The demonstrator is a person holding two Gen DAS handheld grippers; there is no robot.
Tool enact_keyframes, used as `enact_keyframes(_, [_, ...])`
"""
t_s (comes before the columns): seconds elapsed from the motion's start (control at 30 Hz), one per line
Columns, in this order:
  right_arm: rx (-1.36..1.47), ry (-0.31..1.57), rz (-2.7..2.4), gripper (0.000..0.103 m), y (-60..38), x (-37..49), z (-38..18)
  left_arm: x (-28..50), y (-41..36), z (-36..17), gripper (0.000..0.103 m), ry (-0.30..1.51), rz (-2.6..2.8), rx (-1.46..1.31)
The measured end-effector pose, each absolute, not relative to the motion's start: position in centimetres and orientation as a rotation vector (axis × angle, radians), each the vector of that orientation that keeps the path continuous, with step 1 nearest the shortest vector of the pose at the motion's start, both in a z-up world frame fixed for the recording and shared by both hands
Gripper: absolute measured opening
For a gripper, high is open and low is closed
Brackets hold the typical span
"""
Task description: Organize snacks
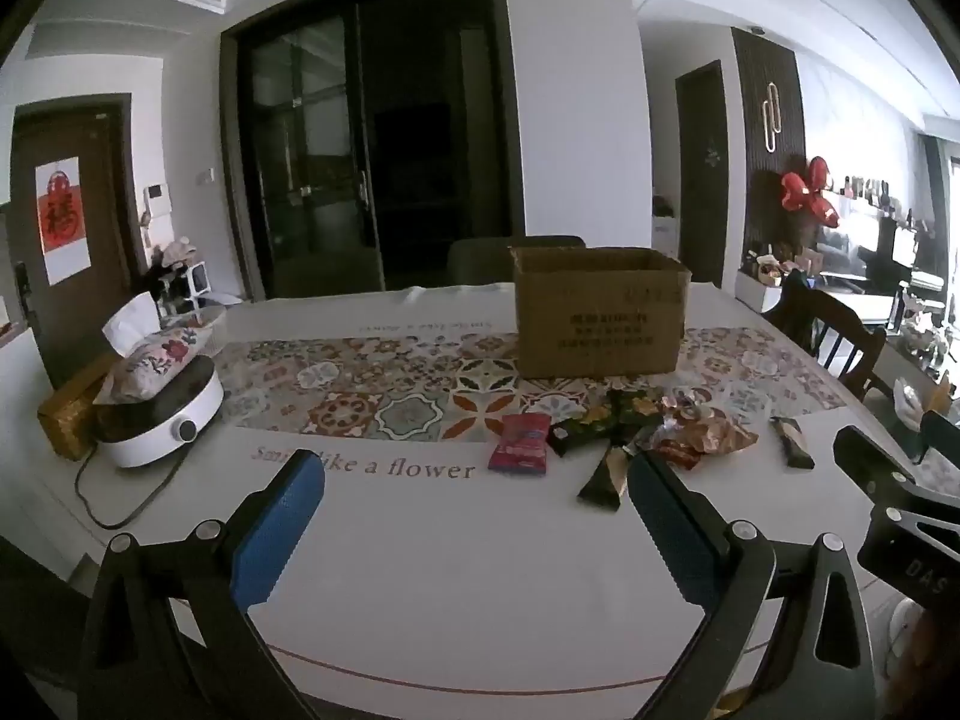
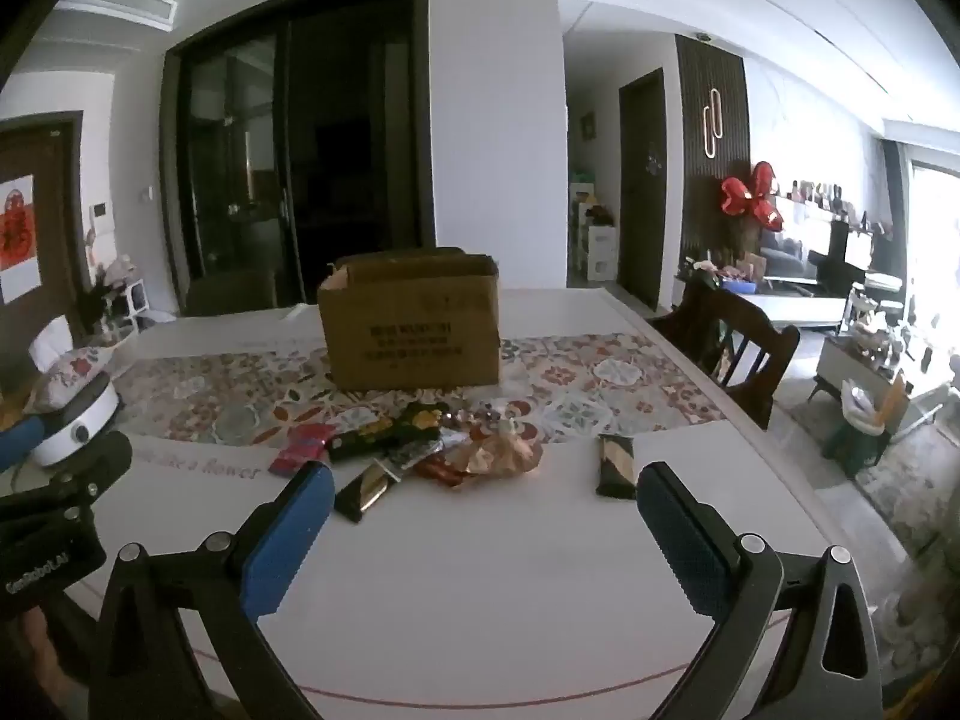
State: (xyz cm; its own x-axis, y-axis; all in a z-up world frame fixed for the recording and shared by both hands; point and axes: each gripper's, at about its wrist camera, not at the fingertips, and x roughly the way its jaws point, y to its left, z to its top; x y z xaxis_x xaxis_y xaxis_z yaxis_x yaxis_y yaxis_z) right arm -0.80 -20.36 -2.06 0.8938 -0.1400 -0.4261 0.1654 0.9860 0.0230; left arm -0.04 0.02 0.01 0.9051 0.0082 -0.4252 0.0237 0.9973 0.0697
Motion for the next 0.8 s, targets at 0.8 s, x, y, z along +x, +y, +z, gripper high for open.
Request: enact_keyframes(0.8, [0.058,0.414,-0.147,0.102,-20.1,-1.4,-1.5,-1.1,0.2,0.6,0.103,0.401,0.004,0.076])
